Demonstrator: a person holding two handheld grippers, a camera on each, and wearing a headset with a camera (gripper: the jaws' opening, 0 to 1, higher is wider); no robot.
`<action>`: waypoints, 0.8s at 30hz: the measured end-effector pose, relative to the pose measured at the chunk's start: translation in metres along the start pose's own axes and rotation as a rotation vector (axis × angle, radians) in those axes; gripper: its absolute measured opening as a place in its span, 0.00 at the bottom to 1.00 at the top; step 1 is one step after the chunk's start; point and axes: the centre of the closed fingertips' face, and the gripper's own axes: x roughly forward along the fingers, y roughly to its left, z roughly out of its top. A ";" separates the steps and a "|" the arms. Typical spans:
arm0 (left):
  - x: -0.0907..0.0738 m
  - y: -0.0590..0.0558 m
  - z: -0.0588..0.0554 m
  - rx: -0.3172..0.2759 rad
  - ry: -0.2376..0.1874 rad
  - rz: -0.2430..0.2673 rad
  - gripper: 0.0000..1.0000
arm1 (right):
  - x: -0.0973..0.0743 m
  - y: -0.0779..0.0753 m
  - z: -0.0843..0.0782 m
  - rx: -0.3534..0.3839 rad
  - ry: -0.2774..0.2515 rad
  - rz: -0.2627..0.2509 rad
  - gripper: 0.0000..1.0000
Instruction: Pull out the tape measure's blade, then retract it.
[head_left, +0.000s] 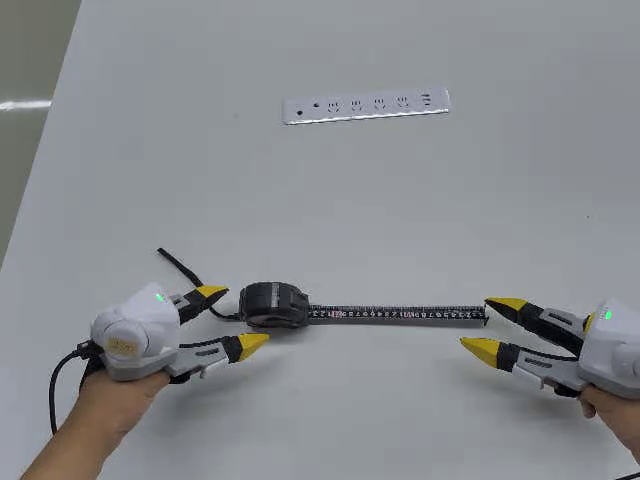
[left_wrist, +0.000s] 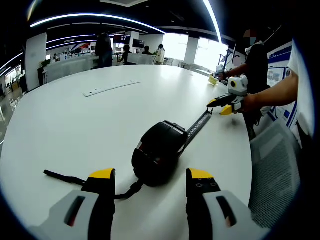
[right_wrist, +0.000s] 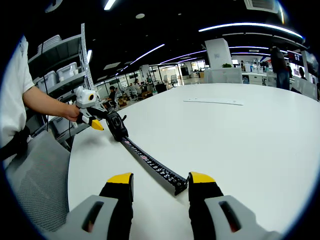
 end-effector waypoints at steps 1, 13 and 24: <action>-0.001 -0.001 0.000 -0.001 0.001 0.001 0.55 | 0.000 0.001 0.000 0.002 0.000 -0.001 0.45; -0.014 -0.003 -0.001 -0.037 -0.029 0.038 0.58 | -0.004 0.006 0.003 -0.006 -0.003 -0.044 0.47; -0.024 -0.006 -0.002 -0.057 -0.053 0.057 0.59 | -0.010 0.007 0.008 -0.006 -0.016 -0.061 0.48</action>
